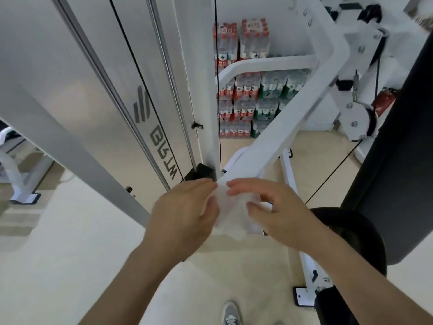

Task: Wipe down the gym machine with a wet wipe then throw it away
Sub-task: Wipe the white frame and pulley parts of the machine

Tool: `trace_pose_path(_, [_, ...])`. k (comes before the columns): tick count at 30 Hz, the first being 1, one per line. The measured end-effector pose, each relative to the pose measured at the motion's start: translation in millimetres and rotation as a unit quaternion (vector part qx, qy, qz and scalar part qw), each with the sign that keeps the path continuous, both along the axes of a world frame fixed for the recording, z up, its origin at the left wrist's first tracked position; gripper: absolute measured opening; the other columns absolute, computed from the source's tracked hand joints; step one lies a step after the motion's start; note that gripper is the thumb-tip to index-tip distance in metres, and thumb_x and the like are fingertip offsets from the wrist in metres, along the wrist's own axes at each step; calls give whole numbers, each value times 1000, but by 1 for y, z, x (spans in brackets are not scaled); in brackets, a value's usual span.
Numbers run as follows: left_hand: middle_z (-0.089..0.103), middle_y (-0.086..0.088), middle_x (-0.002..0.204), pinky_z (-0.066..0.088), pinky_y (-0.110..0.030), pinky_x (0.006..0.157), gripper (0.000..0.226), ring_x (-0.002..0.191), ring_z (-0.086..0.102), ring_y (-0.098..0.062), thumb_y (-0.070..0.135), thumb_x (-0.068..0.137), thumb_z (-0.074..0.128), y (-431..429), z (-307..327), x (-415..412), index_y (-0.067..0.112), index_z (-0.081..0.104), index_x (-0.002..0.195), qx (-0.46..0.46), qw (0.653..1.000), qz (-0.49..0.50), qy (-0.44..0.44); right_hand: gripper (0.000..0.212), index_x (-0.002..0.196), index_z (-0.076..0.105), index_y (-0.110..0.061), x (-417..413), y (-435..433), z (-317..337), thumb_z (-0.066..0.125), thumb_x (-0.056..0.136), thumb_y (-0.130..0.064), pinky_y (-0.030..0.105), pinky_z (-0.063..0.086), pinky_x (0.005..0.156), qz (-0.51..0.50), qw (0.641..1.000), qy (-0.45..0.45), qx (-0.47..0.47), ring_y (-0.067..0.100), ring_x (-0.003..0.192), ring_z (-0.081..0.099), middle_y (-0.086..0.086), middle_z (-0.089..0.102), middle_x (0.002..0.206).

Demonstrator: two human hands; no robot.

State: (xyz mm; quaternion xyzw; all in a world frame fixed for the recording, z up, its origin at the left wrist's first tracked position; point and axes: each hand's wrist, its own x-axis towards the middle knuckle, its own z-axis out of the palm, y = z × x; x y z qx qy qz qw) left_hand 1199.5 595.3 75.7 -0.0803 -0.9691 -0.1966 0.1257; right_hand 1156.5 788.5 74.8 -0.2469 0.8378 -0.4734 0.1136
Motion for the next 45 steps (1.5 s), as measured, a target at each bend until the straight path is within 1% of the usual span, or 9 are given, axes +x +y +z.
trace_pose_path(5, [44,-7,125,42,-29,64,84,103,55,-21,62,95,31,51,-24,-30,7,2,151,-216,970,42,-102,33,96,69,-23,-15,2,-9,44,79,-8,29,47,87,-113,979,152,74,2,91,59,-19,65,97])
trace_pose_path(10, [40,-16,132,38,-34,70,84,109,55,-30,37,94,52,86,-19,-107,1,1,150,-161,978,25,-128,45,131,54,-19,-38,14,-5,46,88,-12,34,44,90,-133,969,131,164,15,114,54,-7,53,134])
trace_pose_path(15, [36,-16,141,38,-37,70,93,109,56,-32,24,85,63,115,-11,-146,8,-1,151,-133,974,28,-182,61,152,23,-22,-57,38,-1,44,95,-17,47,38,106,-137,913,112,368,15,147,11,-8,16,161])
trace_pose_path(19, [38,-7,133,41,-37,63,99,102,57,-27,26,83,65,83,-16,-101,22,-8,151,-136,971,49,-189,55,147,37,-20,-53,40,1,48,94,-11,46,36,105,-81,941,167,284,18,145,20,-2,28,157])
trace_pose_path(24, [42,-4,127,41,-35,62,91,98,57,-24,33,85,64,79,-15,-74,22,0,148,-165,960,112,-196,62,155,12,-20,-49,45,-7,42,101,-21,27,14,118,53,942,161,291,16,148,2,-3,0,163])
trace_pose_path(28, [49,-12,124,37,-37,64,62,103,57,-31,33,93,51,125,-19,-127,10,22,143,-160,968,159,-109,68,156,1,-19,-52,66,-3,41,102,-24,27,33,107,54,960,97,256,15,143,26,-9,-10,163])
trace_pose_path(34, [19,-6,156,40,-44,104,102,137,31,-28,42,83,65,105,-14,-102,19,-6,154,-178,965,73,-177,64,151,19,-28,-71,70,-4,53,98,-34,35,44,102,-43,983,-180,7,20,124,50,-1,45,144])
trace_pose_path(39, [28,5,157,23,-35,118,69,143,29,-14,35,96,56,69,8,-71,24,20,153,240,942,82,-220,23,108,61,-10,-78,47,-4,70,87,-13,25,50,62,-78,968,-227,-72,16,71,64,4,68,86])
trace_pose_path(45, [62,-5,111,48,-40,87,46,96,60,-24,54,100,26,64,-4,-82,22,37,132,18,959,80,-270,8,89,66,-6,-81,55,3,63,87,-14,25,38,58,-140,938,-313,-55,17,69,50,6,58,75])
